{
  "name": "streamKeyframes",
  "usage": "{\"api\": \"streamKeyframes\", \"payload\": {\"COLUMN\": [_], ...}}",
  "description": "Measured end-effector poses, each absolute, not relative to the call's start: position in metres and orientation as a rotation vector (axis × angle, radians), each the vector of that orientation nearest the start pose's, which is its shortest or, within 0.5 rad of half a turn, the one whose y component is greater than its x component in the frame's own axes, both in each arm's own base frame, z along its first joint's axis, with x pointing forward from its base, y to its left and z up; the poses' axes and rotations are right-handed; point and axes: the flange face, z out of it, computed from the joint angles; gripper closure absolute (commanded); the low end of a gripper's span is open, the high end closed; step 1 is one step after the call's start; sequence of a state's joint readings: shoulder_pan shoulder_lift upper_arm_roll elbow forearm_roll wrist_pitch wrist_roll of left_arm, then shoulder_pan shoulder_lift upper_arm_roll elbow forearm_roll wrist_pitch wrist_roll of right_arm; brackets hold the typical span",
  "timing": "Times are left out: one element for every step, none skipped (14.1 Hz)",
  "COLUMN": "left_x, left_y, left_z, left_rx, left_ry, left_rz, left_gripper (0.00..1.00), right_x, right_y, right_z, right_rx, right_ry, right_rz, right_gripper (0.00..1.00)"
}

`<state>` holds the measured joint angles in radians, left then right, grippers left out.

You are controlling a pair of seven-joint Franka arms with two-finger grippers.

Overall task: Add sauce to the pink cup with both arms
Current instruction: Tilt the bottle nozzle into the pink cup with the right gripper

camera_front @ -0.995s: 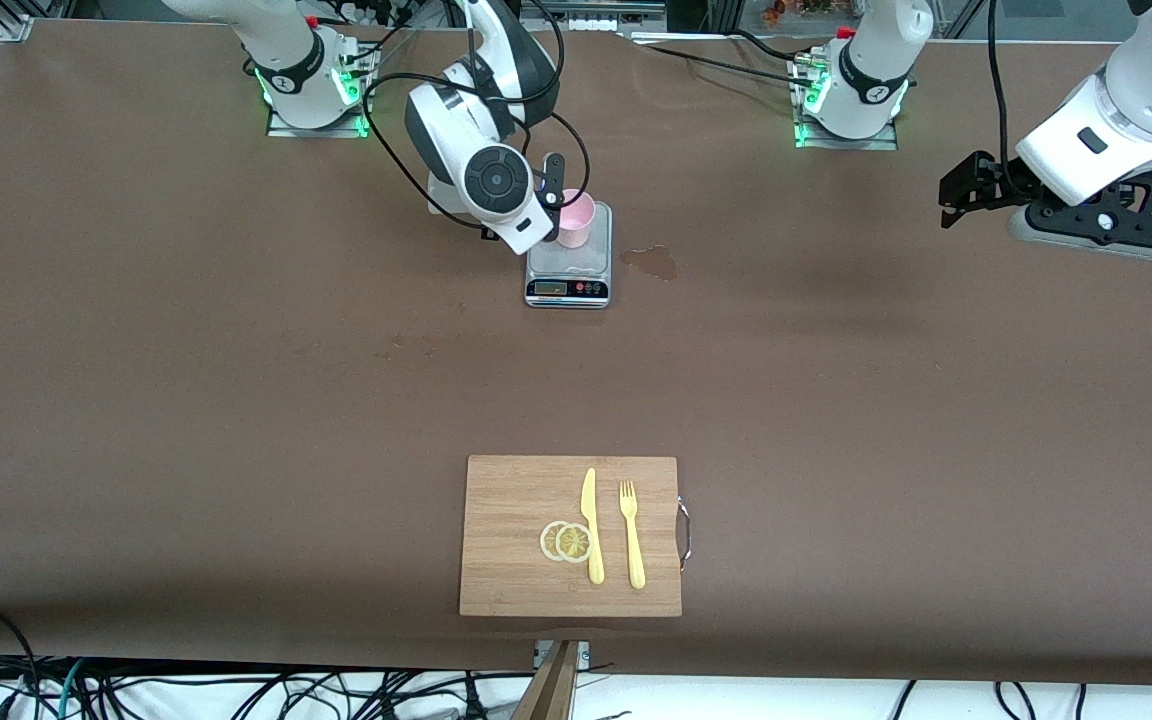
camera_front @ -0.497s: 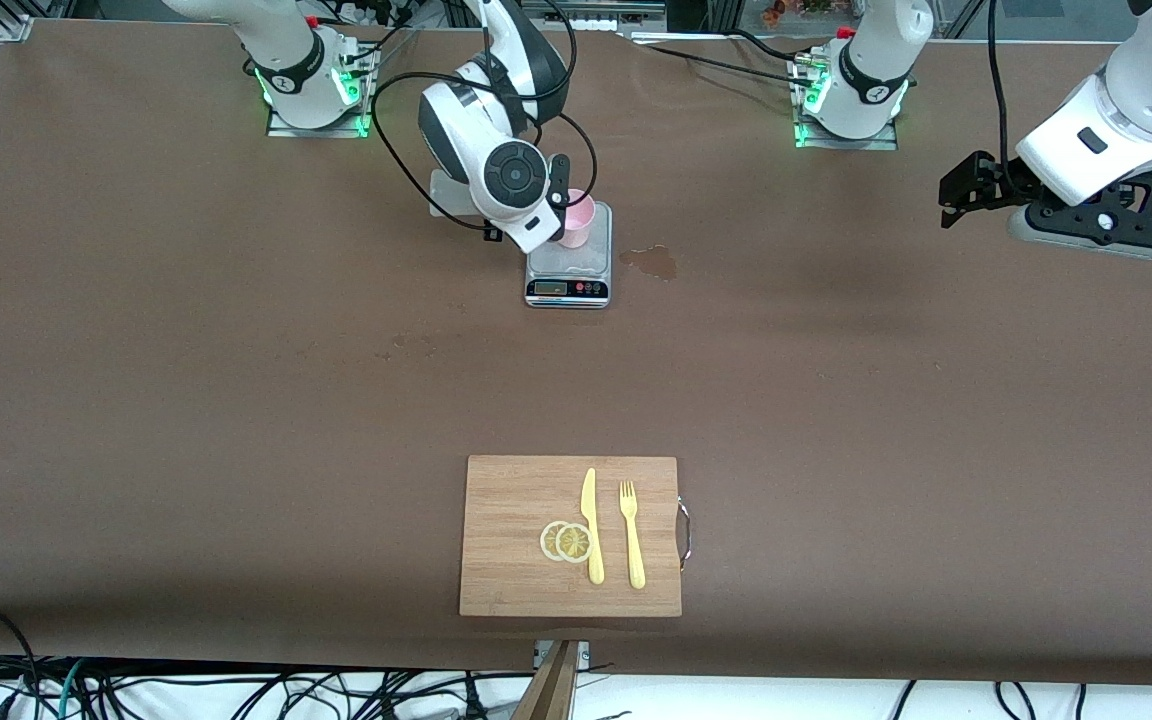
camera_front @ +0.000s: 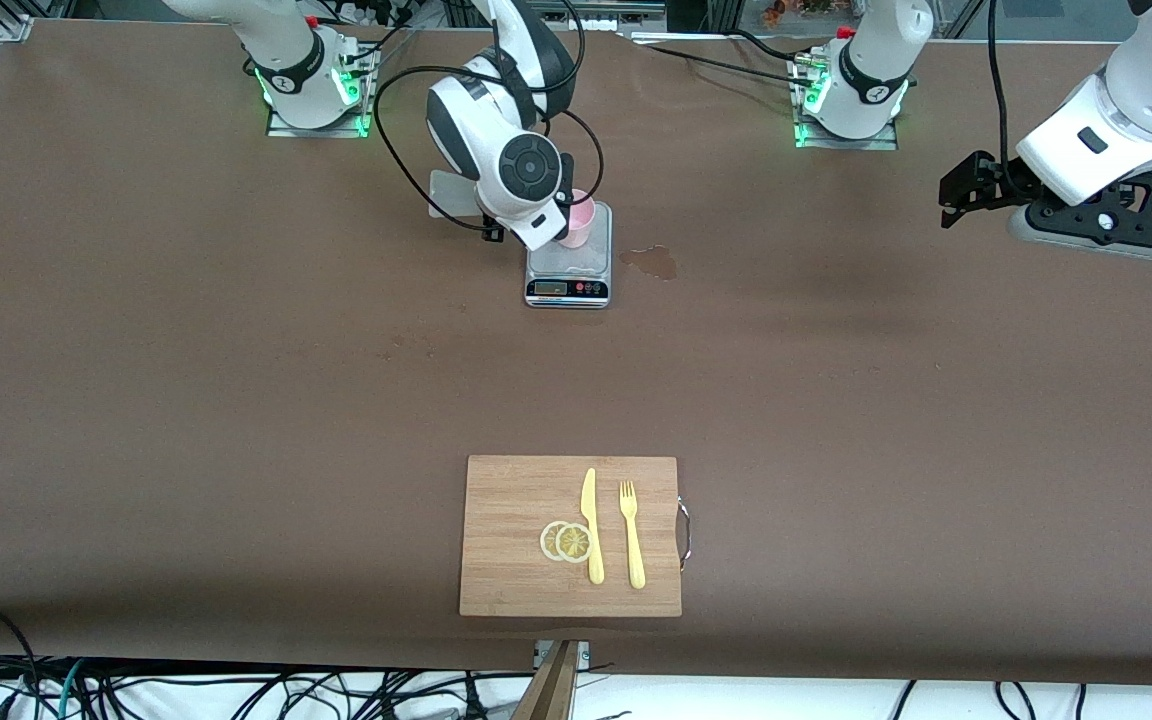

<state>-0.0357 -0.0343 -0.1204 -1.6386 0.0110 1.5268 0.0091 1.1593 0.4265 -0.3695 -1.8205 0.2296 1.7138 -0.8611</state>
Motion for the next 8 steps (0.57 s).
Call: {"api": "streamKeyframes", "payload": {"left_x": [0.531, 0.531, 0.531, 0.531, 0.531, 0.531, 0.531, 0.531], "left_y": [-0.084, -0.084, -0.084, -0.084, -0.084, -0.085, -0.086, -0.087], "left_z": [0.608, 0.608, 0.608, 0.608, 0.609, 0.611, 0.612, 0.614], "left_rx": [-3.108, -3.108, -3.108, -3.108, -3.108, -3.108, -3.108, -3.108], "left_ry": [0.258, 0.258, 0.258, 0.258, 0.259, 0.261, 0.264, 0.268], "left_rz": [0.119, 0.119, 0.119, 0.118, 0.114, 0.109, 0.103, 0.098], "left_gripper": [0.0, 0.0, 0.0, 0.0, 0.0, 0.0, 0.0, 0.0], "right_x": [0.386, 0.385, 0.383, 0.382, 0.381, 0.381, 0.381, 0.381], "right_y": [0.437, 0.44, 0.444, 0.447, 0.449, 0.451, 0.452, 0.452], "right_z": [0.288, 0.288, 0.289, 0.289, 0.289, 0.29, 0.291, 0.291], "right_rx": [-2.123, -2.125, -2.13, -2.137, -2.143, -2.145, -2.146, -2.147], "right_ry": [-2.085, -2.094, -2.104, -2.11, -2.12, -2.131, -2.136, -2.137], "right_rz": [0.756, 0.762, 0.769, 0.776, 0.784, 0.791, 0.792, 0.793], "right_gripper": [0.84, 0.84, 0.84, 0.84, 0.84, 0.84, 0.84, 0.84]}}
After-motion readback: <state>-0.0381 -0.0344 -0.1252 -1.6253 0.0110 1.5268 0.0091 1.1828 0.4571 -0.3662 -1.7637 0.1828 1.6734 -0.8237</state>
